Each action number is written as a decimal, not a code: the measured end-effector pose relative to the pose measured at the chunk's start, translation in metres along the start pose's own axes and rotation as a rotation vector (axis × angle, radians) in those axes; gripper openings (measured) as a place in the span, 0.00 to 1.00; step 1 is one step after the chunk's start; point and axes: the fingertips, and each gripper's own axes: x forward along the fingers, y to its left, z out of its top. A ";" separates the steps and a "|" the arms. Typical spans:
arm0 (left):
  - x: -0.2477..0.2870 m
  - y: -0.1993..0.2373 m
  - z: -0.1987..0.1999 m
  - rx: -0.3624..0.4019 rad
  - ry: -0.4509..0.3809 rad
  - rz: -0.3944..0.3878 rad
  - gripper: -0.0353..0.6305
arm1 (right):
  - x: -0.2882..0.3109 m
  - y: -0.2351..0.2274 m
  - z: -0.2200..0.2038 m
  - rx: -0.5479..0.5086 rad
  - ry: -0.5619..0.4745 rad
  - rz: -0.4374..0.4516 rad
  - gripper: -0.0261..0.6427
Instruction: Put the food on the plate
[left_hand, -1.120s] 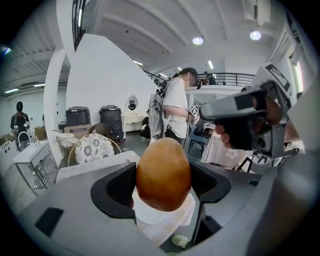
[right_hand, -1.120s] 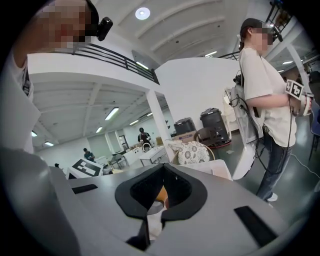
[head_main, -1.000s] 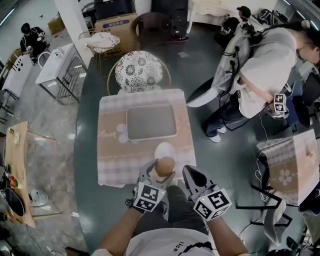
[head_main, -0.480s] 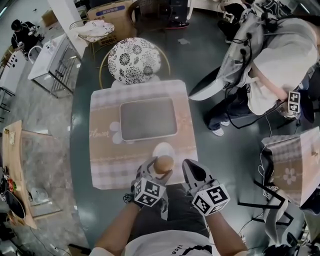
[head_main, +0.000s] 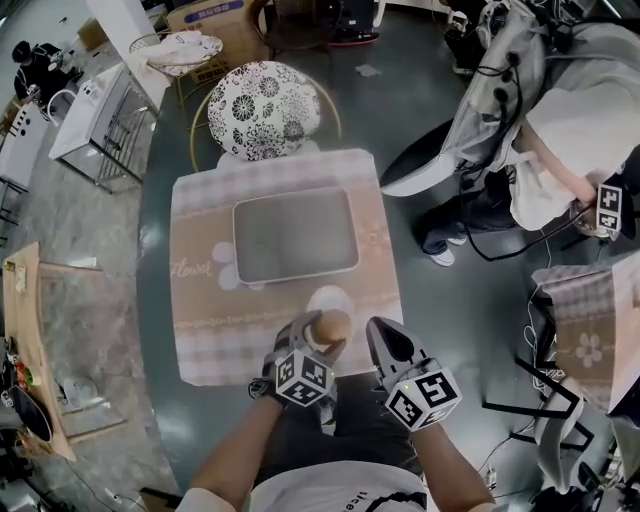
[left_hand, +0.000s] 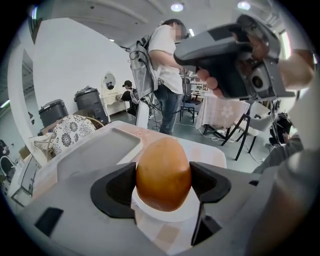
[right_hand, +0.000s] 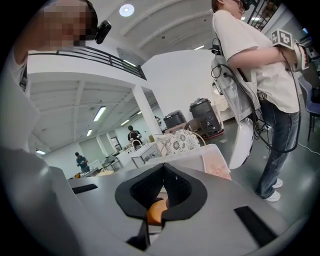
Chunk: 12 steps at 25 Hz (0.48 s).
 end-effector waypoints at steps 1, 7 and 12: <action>0.003 0.000 -0.002 0.002 0.002 -0.004 0.56 | 0.002 -0.001 -0.002 0.000 0.001 0.002 0.06; 0.013 0.004 -0.009 -0.010 0.004 -0.022 0.56 | 0.014 -0.007 -0.015 0.007 0.011 0.001 0.06; 0.022 0.004 -0.015 0.022 0.021 -0.033 0.56 | 0.020 -0.007 -0.021 0.002 0.014 0.001 0.06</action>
